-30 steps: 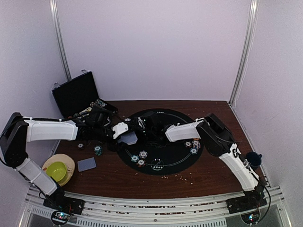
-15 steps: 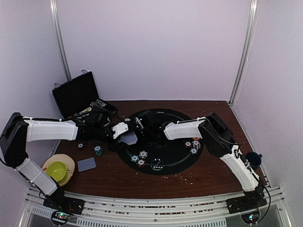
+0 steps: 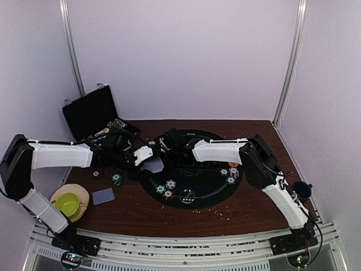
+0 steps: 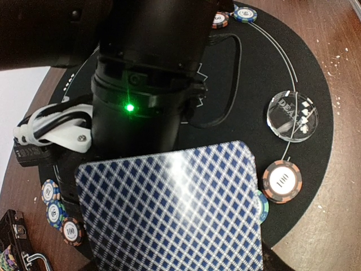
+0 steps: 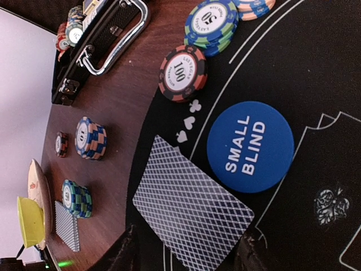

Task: Distribute texas hold em gaming equipment
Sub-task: Distribute the poker card in the small blind area.

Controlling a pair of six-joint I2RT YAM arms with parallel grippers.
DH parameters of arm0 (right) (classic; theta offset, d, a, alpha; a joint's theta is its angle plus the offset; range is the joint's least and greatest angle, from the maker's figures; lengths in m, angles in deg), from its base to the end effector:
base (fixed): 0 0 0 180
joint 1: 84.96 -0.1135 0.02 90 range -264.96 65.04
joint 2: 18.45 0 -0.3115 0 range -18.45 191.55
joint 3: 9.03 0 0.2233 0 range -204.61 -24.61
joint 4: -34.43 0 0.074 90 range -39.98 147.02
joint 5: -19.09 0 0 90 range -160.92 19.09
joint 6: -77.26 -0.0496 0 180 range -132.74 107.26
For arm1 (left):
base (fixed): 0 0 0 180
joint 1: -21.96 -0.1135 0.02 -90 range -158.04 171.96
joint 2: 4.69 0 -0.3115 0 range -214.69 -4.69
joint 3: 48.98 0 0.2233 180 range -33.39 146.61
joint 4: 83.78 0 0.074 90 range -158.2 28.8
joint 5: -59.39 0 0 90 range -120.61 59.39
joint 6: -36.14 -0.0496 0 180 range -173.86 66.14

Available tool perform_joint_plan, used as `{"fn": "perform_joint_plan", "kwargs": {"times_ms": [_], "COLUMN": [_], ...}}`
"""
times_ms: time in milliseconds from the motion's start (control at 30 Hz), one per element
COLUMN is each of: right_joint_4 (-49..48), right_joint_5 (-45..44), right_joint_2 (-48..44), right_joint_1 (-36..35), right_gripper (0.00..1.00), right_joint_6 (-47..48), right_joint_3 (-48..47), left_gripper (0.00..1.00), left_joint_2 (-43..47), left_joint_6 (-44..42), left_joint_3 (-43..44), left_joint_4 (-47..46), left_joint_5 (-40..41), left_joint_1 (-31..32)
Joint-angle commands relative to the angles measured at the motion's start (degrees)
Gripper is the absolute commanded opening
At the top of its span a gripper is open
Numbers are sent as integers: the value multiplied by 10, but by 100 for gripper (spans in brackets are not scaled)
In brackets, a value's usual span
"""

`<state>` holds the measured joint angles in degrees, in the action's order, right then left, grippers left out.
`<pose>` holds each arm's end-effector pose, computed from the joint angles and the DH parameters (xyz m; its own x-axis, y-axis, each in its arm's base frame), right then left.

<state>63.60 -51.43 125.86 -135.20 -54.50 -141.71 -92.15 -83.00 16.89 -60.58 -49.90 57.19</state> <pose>0.3602 0.4588 0.1713 -0.9019 -0.1024 -0.4195 -0.3827 0.6396 0.6667 0.2353 -0.1862 0.2574 -0.1443 0.6645 -0.7332 0.9231 0.3574 0.1423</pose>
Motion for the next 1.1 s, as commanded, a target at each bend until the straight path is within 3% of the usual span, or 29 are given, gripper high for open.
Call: {"fn": "perform_joint_plan", "kwargs": {"times_ms": [0, 167, 333, 567, 833, 1067], "right_joint_4": [43, 3, 28, 106, 164, 146], "right_joint_5": [-23, 60, 88, -46, -91, -118], "right_joint_2": [18, 39, 80, 52, 52, 17], "right_joint_1": [-1, -7, -19, -23, -27, -40], "right_gripper": [57, 58, 58, 58, 61, 64], "right_joint_6": [20, 13, 22, 85, 141, 199], "right_joint_3": [-19, -30, -96, -93, -101, -81], "left_gripper": [50, 50, 50, 50, 50, 51], "left_joint_2": [-4, -4, -4, -3, -3, -4], "left_joint_6": [6, 6, 5, 5, 5, 5], "left_joint_3": [6, 7, 7, 6, 7, 6], "left_joint_4": [-25, -25, -24, -24, -24, -26], "left_joint_5": [-12, -13, -14, -16, -15, -16], "left_joint_1": [-4, -4, -4, -4, -4, -4]}}
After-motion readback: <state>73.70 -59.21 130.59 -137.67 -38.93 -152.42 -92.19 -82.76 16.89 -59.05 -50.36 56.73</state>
